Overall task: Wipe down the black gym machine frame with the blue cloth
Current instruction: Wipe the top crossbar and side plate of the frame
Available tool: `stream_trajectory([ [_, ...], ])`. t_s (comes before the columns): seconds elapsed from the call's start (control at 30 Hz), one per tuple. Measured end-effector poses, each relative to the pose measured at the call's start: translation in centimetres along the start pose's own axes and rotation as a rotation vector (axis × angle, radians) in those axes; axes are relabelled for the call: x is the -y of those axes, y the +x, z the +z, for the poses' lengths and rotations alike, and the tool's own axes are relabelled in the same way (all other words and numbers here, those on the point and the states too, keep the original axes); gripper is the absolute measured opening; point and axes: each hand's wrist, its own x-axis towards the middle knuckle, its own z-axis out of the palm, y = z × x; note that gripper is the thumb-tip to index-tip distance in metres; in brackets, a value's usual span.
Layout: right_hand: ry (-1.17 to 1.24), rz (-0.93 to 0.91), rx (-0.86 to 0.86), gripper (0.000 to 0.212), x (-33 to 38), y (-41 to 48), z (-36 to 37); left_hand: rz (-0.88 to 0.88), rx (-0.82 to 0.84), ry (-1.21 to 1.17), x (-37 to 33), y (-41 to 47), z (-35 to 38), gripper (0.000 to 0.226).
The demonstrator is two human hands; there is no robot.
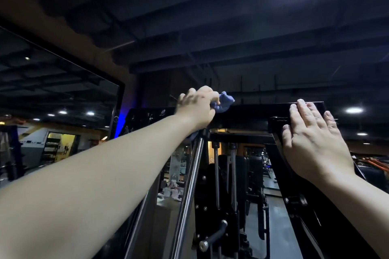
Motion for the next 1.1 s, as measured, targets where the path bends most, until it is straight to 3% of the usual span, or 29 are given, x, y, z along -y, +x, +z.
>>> stream_trajectory([
  [0.13,-0.018,-0.001,-0.013,0.069,0.0,0.1,0.0,-0.101,-0.014,-0.057,0.2,0.6,-0.9,0.021],
  [0.27,-0.057,0.005,-0.002,0.070,-0.1,0.0,-0.3,0.223,0.059,-0.220,-0.8,-0.5,0.2,0.024],
  [0.4,-0.151,0.003,0.006,0.066,1.4,1.0,-1.2,0.237,-0.039,-0.351,2.2,-1.0,1.3,0.031],
  [0.5,-0.155,-0.082,0.011,0.064,3.4,2.0,-1.1,0.096,-0.065,-0.327,5.4,-0.9,1.7,0.028],
  [0.57,-0.117,-0.114,0.067,0.067,5.3,2.5,-0.4,-0.087,-0.095,-0.306,7.1,-0.6,1.8,0.029],
  [0.63,-0.102,-0.031,0.151,0.067,6.9,2.8,0.4,-0.307,-0.098,-0.274,7.2,-0.3,1.3,0.032],
  [0.73,-0.144,0.060,0.225,0.066,8.2,3.3,1.3,-0.527,-0.079,-0.278,4.6,-0.3,0.4,0.016],
  [0.77,-0.155,0.068,0.235,0.066,8.4,3.5,1.4,-0.485,-0.098,-0.315,3.5,-0.7,0.2,0.013],
  [0.87,-0.221,0.047,0.276,0.068,8.3,3.7,1.3,-0.068,-0.104,-0.369,1.9,-1.9,1.6,0.036],
  [0.93,-0.266,0.003,0.284,0.069,7.9,3.4,1.2,0.088,-0.080,-0.374,3.0,-2.3,2.4,0.045],
  [1.03,-0.263,-0.040,0.286,0.070,7.6,3.0,1.1,0.061,-0.127,-0.368,5.9,-2.2,2.7,0.040],
  [1.1,-0.257,-0.043,0.286,0.071,7.6,2.9,1.2,-0.070,-0.151,-0.290,7.5,-1.8,3.0,0.038],
])
